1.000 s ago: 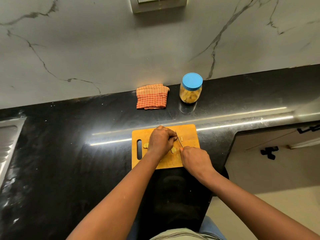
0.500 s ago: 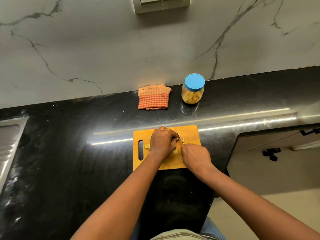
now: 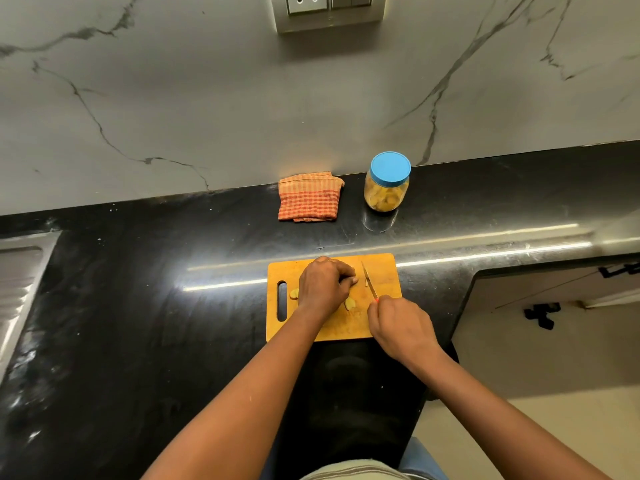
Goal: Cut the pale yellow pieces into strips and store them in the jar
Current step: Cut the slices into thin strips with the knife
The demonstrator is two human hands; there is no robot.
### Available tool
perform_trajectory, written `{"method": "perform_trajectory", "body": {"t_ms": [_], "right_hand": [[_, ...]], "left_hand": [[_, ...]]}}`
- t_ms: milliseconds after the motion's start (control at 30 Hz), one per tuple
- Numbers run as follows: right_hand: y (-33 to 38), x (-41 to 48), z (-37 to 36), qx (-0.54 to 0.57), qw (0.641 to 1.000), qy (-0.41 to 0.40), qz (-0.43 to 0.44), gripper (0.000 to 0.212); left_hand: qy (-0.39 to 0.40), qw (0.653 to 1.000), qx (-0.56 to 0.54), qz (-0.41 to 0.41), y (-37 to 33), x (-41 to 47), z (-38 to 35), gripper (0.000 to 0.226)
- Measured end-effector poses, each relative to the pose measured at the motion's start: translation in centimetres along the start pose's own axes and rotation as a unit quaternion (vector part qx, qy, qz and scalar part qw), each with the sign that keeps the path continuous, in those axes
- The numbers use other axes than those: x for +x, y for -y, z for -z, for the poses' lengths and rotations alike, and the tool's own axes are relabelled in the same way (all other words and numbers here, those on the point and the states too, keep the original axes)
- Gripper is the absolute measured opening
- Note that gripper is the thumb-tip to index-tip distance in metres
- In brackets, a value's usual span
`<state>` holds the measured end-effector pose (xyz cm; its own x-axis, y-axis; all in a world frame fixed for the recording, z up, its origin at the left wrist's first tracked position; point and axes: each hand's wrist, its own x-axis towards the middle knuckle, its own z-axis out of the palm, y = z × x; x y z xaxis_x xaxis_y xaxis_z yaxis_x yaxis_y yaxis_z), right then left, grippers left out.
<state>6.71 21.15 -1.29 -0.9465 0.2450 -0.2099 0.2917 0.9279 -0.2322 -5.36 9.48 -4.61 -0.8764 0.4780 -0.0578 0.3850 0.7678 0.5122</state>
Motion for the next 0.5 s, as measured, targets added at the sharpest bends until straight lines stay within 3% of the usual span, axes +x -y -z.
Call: {"method": "perform_trajectory", "body": {"t_ms": [500], "right_hand": [[0.56, 0.61, -0.76, -0.01, 1.0, 0.019, 0.008, 0.037]], "left_hand": [[-0.015, 1.0, -0.018, -0.002, -0.19, -0.44, -0.2, 0.012]]}}
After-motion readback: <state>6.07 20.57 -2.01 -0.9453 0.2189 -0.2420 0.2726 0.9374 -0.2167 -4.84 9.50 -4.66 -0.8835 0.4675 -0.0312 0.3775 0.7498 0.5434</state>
